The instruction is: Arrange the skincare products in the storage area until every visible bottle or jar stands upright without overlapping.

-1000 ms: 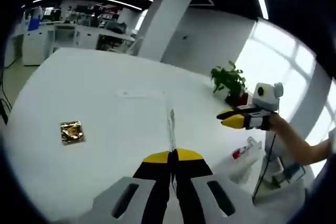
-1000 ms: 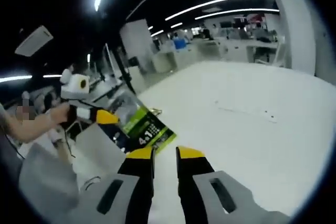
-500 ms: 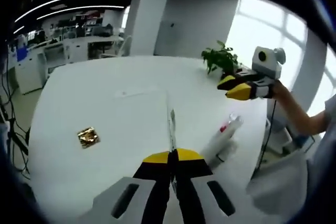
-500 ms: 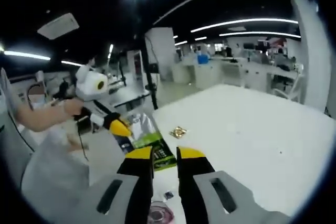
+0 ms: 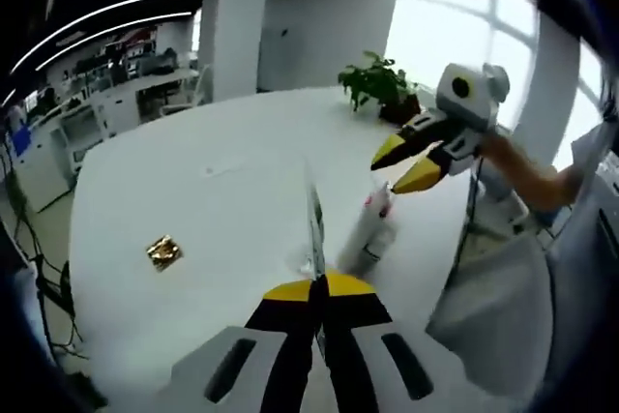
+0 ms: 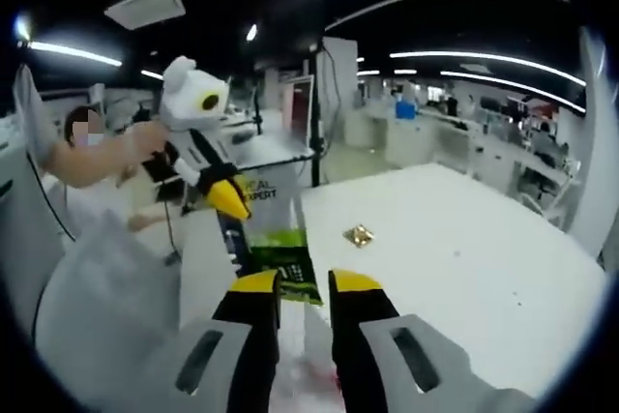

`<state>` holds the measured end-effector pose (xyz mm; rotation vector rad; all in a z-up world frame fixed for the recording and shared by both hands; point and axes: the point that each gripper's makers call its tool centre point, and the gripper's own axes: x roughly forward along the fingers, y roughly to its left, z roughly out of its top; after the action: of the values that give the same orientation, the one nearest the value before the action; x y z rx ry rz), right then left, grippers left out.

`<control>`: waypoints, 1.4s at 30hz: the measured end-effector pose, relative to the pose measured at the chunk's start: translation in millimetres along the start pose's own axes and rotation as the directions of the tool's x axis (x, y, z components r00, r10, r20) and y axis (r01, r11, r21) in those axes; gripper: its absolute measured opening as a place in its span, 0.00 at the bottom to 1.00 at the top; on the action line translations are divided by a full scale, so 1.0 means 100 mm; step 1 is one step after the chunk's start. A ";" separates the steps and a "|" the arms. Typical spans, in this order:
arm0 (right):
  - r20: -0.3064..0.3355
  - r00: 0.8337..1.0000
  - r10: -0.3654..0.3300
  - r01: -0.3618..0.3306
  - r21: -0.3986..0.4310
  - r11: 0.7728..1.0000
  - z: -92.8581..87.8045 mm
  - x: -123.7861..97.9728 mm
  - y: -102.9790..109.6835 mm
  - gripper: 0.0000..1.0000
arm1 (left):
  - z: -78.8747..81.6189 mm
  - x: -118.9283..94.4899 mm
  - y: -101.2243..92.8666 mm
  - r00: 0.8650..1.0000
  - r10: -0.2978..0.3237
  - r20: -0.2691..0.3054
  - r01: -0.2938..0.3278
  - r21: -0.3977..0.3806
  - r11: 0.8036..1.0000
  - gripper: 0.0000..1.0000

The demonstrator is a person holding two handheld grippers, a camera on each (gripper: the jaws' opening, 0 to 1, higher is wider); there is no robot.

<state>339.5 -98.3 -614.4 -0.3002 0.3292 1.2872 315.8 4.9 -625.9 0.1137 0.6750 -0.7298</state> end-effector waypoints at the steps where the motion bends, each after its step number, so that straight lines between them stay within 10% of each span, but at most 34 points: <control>1: -0.002 1.000 0.005 -0.005 -0.010 1.000 0.00 0.00 0.04 0.20 | 0.00 -0.04 -0.04 1.000 -0.008 -0.005 0.008 0.010 1.000 0.00; 21: -0.101 0.991 0.089 -0.097 -0.077 0.992 -0.50 0.10 0.68 0.27 | 0.04 -0.39 -0.86 0.977 -0.203 -0.073 0.212 0.168 0.963 0.00; 42: -0.100 0.974 0.202 -0.190 0.115 0.975 -0.88 0.15 0.97 0.13 | 0.00 -0.10 -0.85 0.952 -0.295 -0.088 0.298 0.023 0.954 0.00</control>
<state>242.7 -95.7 -704.4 -0.2555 0.5300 1.4450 255.3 -52.8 -609.3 0.0764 0.7685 -1.0308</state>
